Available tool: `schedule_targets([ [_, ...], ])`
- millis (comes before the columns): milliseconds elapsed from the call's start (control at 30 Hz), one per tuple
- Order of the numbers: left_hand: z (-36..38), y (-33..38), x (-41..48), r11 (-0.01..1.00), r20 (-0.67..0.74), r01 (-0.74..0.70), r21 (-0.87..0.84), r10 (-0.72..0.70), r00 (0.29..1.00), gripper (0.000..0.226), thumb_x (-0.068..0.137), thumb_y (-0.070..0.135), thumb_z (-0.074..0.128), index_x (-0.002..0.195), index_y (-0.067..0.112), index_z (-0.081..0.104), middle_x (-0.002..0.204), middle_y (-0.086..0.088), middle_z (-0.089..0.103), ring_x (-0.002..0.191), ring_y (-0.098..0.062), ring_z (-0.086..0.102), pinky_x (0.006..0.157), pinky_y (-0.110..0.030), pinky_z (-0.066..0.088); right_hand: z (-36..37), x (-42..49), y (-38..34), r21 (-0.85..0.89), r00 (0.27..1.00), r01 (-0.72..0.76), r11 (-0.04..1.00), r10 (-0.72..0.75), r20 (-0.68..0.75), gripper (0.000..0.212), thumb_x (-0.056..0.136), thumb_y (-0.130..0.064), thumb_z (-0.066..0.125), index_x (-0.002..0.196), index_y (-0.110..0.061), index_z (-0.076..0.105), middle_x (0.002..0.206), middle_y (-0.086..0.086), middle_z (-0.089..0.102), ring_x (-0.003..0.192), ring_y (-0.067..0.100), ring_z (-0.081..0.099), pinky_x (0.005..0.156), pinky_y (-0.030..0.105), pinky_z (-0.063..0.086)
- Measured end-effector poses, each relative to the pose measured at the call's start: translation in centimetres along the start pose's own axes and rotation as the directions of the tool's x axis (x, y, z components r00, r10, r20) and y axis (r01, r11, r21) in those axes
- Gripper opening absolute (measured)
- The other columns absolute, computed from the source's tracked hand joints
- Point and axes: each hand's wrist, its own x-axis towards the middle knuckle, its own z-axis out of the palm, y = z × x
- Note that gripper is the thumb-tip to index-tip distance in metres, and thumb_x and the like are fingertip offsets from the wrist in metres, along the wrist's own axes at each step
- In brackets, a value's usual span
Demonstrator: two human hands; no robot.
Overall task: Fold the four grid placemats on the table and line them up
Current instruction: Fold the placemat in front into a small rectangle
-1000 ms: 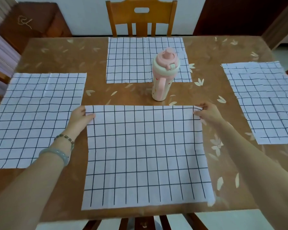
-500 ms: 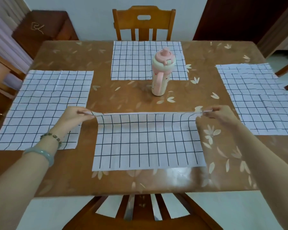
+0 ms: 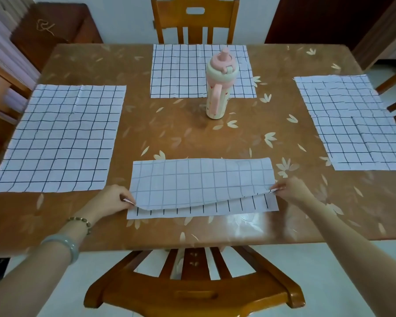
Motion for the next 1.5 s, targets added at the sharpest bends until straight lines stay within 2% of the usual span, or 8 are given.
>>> schedule_targets([
  [333,1.6,-0.4,-0.4,0.996,-0.006,-0.045,0.074,0.045,0.999,0.011,0.078,0.019,0.078,0.075,0.029,0.074,0.082,0.018,0.064,0.088,-0.001,0.055,0.075,-0.018,0.041,1.9,-2.1,0.0,-0.109,0.994,0.038,0.993,-0.048,-0.094,0.033,0.079,0.004,0.051,0.097,-0.009,0.075,0.101,0.007,0.073,0.094,0.027,0.065,0.073,0.021,0.041],
  [500,2.2,-0.3,-0.9,0.993,-0.03,-0.039,0.109,0.042,0.999,0.015,0.08,0.018,0.076,0.093,0.025,0.072,0.09,0.017,0.058,0.093,-0.006,0.05,0.078,-0.022,0.04,2.5,-2.7,0.5,-0.159,0.986,0.096,0.983,-0.116,-0.123,0.035,0.082,0.008,0.048,0.102,-0.006,0.073,0.111,0.008,0.07,0.103,0.031,0.062,0.087,0.031,0.046],
  [667,2.1,-0.3,-1.2,0.994,-0.022,-0.038,0.107,0.041,0.999,0.04,0.081,-0.009,0.054,0.095,0.027,0.062,0.091,0.018,0.051,0.096,-0.005,0.048,0.071,-0.013,0.036,2.7,-3.2,0.9,-0.151,0.986,0.092,0.984,-0.111,-0.122,0.041,0.078,0.012,0.046,0.103,-0.008,0.071,0.105,0.007,0.069,0.086,0.022,0.056,0.061,0.022,0.036],
  [933,0.6,1.5,0.5,0.984,-0.417,-0.122,0.13,0.166,0.894,0.039,0.083,-0.006,0.053,0.115,0.015,0.059,0.112,-0.001,0.061,0.109,-0.019,0.054,0.088,-0.034,0.048,3.3,-1.5,-4.9,-0.008,0.875,0.23,0.973,-0.211,-0.435,0.035,0.077,0.012,0.047,0.099,-0.004,0.071,0.116,0.013,0.062,0.112,0.031,0.05,0.093,0.03,0.038],
  [1033,1.6,5.4,2.6,0.975,-0.452,-0.166,0.15,0.217,0.865,0.038,0.094,0.01,0.051,0.133,0.011,0.05,0.132,-0.006,0.055,0.126,-0.023,0.046,0.105,-0.038,0.04,5.5,0.0,-9.6,-0.044,0.845,0.374,0.926,-0.36,-0.395,0.04,0.078,0.011,0.047,0.11,0.0,0.067,0.13,0.02,0.056,0.12,0.037,0.048,0.103,0.045,0.039],
  [1200,6.8,9.7,7.1,0.922,-0.285,-0.151,0.355,0.261,0.922,0.062,0.102,0.046,0.018,0.153,0.016,0.003,0.161,0.001,-0.003,0.147,-0.013,-0.008,0.12,-0.035,-0.005,10.7,1.5,-15.3,-0.246,0.77,0.573,0.782,-0.616,-0.164,0.046,0.082,-0.005,0.042,0.124,0.007,0.056,0.131,0.024,0.055,0.123,0.041,0.051,0.101,0.053,0.041],
  [1333,10.5,9.2,9.0,0.93,-0.282,0.026,0.366,0.084,0.956,0.075,0.091,0.064,-0.003,0.152,0.022,-0.007,0.162,-0.003,-0.007,0.148,-0.02,-0.011,0.117,-0.045,-0.011,13.7,2.2,-14.8,-0.424,0.783,0.553,0.717,-0.622,-0.03,0.054,0.094,-0.032,0.03,0.133,-0.001,0.05,0.14,0.016,0.05,0.131,0.03,0.046,0.11,0.047,0.028],
  [1500,12.0,9.0,9.3,0.943,-0.304,0.069,0.326,0.036,0.952,0.07,0.092,0.066,0.002,0.148,0.029,-0.014,0.158,0.0,-0.016,0.147,-0.021,-0.015,0.116,-0.053,-0.012,14.0,3.2,-11.7,-0.435,0.86,0.459,0.775,-0.51,-0.001,0.062,0.098,-0.046,0.021,0.143,-0.007,0.038,0.149,0.014,0.038,0.139,0.03,0.034,0.112,0.048,0.014],
])
